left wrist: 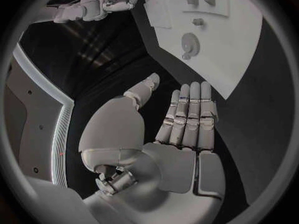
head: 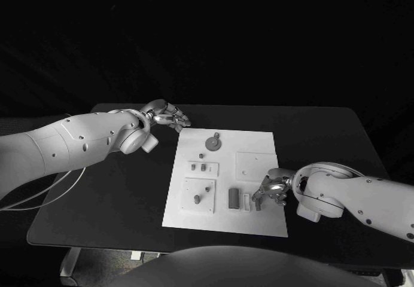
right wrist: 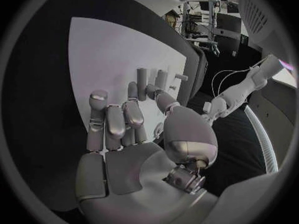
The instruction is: Assemble the parts on the task board
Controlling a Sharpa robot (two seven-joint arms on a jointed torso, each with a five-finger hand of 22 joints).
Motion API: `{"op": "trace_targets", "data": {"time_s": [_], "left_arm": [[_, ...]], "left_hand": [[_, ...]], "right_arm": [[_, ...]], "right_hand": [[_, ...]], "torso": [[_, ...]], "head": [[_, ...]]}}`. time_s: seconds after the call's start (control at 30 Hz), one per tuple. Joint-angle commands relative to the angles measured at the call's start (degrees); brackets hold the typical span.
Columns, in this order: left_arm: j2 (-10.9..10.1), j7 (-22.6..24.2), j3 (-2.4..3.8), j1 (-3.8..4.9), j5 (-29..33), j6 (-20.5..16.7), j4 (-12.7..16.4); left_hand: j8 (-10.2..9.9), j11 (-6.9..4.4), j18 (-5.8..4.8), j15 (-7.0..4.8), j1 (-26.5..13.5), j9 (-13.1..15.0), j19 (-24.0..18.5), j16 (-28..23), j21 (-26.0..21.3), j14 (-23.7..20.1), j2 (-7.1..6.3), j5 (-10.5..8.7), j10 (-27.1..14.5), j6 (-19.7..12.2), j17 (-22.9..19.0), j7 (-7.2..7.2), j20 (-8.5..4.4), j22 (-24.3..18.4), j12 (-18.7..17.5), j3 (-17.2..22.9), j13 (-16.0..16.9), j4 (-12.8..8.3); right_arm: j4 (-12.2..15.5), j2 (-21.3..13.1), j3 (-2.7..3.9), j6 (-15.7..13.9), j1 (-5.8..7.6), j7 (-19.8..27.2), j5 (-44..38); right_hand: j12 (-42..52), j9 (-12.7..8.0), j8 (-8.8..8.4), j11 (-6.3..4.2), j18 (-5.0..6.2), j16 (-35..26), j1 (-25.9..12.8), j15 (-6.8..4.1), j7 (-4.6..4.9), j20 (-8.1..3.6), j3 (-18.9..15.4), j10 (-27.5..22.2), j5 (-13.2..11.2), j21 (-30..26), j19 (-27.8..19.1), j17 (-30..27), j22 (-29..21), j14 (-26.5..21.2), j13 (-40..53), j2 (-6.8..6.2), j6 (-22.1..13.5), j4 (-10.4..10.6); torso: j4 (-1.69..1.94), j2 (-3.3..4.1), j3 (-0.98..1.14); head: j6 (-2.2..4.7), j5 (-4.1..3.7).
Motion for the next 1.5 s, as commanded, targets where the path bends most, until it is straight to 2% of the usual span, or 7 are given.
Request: {"op": "trace_targets", "data": {"time_s": [0.03, 0.43, 0.8, 1.17, 1.5], "left_arm": [[0.11, 0.29, 0.04, 0.06, -0.08, 0.52, 0.09], [0.2, 0.35, 0.04, 0.06, -0.08, 0.4, 0.12], [0.28, 0.35, 0.04, 0.07, -0.08, 0.37, 0.11], [0.2, 0.33, 0.04, 0.07, -0.08, 0.41, 0.16], [0.16, 0.32, 0.04, 0.07, -0.08, 0.39, 0.19]], "left_hand": [[0.27, -0.12, 1.18, 0.33, -0.38, -0.05, -0.24, -0.24, -0.33, -0.22, 0.15, -0.29, 0.43, 0.37, 0.09, 0.04, 0.21, 0.07, -0.34, -0.03, -0.08, 0.46], [0.29, -0.11, 1.19, 0.34, -0.37, -0.07, -0.25, -0.27, -0.35, -0.23, 0.12, -0.29, 0.41, 0.38, 0.12, 0.03, 0.22, 0.09, -0.35, -0.05, -0.08, 0.47], [0.3, -0.11, 1.19, 0.34, -0.35, -0.09, -0.27, -0.29, -0.36, -0.23, 0.11, -0.29, 0.41, 0.39, 0.15, 0.03, 0.23, 0.11, -0.37, -0.06, -0.09, 0.48], [0.31, -0.11, 1.19, 0.35, -0.35, -0.11, -0.28, -0.32, -0.37, -0.24, 0.09, -0.29, 0.41, 0.39, 0.18, 0.03, 0.23, 0.14, -0.38, -0.07, -0.1, 0.49], [0.32, -0.1, 1.19, 0.35, -0.36, -0.12, -0.28, -0.34, -0.38, -0.24, 0.09, -0.29, 0.42, 0.39, 0.21, 0.03, 0.24, 0.16, -0.38, -0.08, -0.1, 0.51]], "right_arm": [[-0.41, 0.54, 0.12, 0.17, 0.07, 0.51, 1.6], [-2.29, 3.28, 0.12, 1.3, 0.11, 0.22, 1.68], [-2.73, 5.11, 0.08, 1.95, 0.09, 0.36, 1.6], [-3.96, 5.38, -0.33, 2.16, -0.01, -0.02, 0.29], [-3.83, 4.77, -0.45, 1.83, -0.02, -0.51, -0.72]], "right_hand": [[-0.29, 0.03, 0.2, 0.07, 2.24, -0.34, 0.77, -0.1, 0.15, -0.08, 0.61, 0.31, 0.19, 0.24, 0.18, -0.04, 0.07, 0.38, 0.02, 0.82, 0.36, -0.13], [-0.31, 0.02, 0.18, 0.09, 2.24, -0.36, 0.63, -0.14, 0.17, -0.08, 0.58, 0.28, 0.18, 0.22, 0.2, 0.01, 0.05, 0.39, -0.01, 0.69, 0.31, -0.04], [-0.38, 0.01, 0.17, 0.11, 2.24, -0.38, 0.53, -0.16, 0.19, -0.08, 0.58, 0.19, 0.13, 0.21, 0.21, -0.08, 0.04, 0.33, -0.1, 0.7, 0.29, 0.02], [-0.44, -0.02, 0.13, 0.14, 2.24, -0.41, 0.3, -0.21, 0.22, -0.06, 0.56, 0.1, -0.08, 0.17, 0.2, -0.13, 0.02, 0.27, -0.15, 0.7, 0.23, 0.09], [-0.43, -0.02, 0.13, 0.15, 2.24, -0.41, 0.15, -0.23, 0.23, -0.06, 0.56, 0.11, -0.24, 0.16, 0.22, -0.03, 0.01, 0.31, -0.12, 0.74, 0.23, 0.14]], "torso": [[0.02, 0.01, -0.03], [0.04, 0.01, -0.06], [-0.01, 0.02, 0.05], [-0.02, 0.0, 0.03], [-0.05, 0.01, 0.03]], "head": [[0.0, -0.03], [0.0, -0.1], [0.0, 0.14], [0.0, 0.23], [0.0, 0.3]]}}
